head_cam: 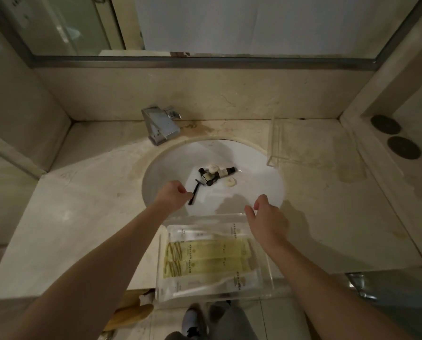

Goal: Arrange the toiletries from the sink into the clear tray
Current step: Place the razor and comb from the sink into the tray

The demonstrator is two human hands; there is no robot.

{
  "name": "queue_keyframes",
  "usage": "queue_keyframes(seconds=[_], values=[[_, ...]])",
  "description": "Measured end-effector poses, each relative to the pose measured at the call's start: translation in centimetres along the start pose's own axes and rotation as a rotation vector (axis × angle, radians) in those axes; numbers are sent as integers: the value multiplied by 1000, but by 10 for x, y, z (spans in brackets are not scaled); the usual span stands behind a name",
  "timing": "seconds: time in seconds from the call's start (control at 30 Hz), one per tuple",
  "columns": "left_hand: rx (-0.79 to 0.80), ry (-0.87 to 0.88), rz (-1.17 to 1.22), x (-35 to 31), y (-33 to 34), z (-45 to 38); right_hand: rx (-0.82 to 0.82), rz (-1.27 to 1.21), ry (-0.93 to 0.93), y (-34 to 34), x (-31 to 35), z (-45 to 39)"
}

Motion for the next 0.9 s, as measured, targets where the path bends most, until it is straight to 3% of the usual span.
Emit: queue_keyframes(seconds=[0.57, 0.9], values=[[-49, -296, 164, 5, 44, -87, 294, -131, 4, 48, 16, -110], [-28, -383, 1, 21, 72, -131, 476, -151, -96, 98, 27, -157]])
Point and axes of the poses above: each hand's wrist, its own z-axis away from the middle knuckle, its own y-axis out of the palm, x = y × z, the point moved 2 cm from there along -z, towards the middle knuckle, and after that the axes turned 7 degrees about y, right-handed, at the moved point
